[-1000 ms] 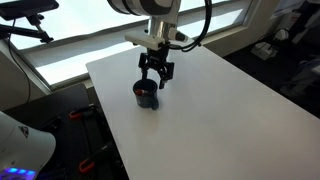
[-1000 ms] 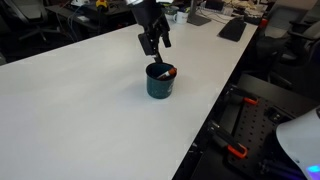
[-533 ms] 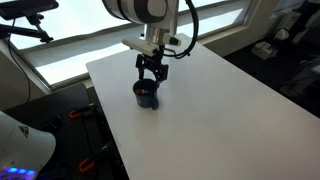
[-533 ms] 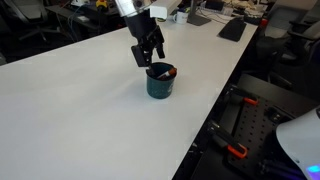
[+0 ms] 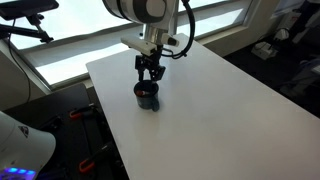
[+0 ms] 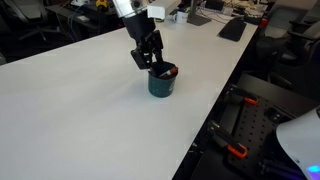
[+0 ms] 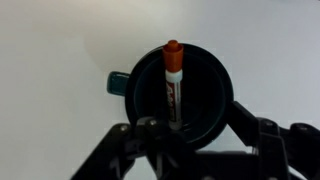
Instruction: Move the mug forwards then take the marker out of the mug.
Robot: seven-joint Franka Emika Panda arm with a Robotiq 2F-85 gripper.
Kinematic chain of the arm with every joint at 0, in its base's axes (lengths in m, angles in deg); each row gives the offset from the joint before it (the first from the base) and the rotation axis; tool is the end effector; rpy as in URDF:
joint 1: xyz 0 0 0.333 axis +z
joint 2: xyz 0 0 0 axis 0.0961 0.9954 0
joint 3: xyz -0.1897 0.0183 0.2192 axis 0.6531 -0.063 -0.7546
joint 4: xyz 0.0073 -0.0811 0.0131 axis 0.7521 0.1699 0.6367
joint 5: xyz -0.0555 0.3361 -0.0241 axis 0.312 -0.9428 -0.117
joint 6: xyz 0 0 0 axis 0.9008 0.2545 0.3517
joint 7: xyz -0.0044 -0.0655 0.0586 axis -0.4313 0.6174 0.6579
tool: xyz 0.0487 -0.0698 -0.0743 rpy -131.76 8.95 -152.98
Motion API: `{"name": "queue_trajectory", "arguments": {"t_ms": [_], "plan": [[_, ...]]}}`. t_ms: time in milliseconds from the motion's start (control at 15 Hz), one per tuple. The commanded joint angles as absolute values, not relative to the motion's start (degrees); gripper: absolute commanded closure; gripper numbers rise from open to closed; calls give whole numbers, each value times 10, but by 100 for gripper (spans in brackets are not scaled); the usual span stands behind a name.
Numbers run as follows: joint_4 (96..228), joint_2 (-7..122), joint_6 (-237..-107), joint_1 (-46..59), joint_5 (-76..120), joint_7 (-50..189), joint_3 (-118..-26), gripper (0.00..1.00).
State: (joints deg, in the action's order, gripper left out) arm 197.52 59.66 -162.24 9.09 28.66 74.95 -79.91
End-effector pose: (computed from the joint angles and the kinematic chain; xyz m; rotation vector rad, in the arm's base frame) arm 0.4585 0.0539 0.2127 2.9465 0.3959 -0.5638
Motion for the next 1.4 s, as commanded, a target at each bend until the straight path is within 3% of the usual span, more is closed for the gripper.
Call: {"name": "queue_trajectory", "arguments": {"t_ms": [0,200,600,1333], "plan": [[1975,591,-1602,94,278,747,-795,36],[1979,587,-1595,89,274,750,-792,24],[1986,566,-1583,81,261,752,-786,33],[1977,579,-1557,79,259,754,-783,37]]}}
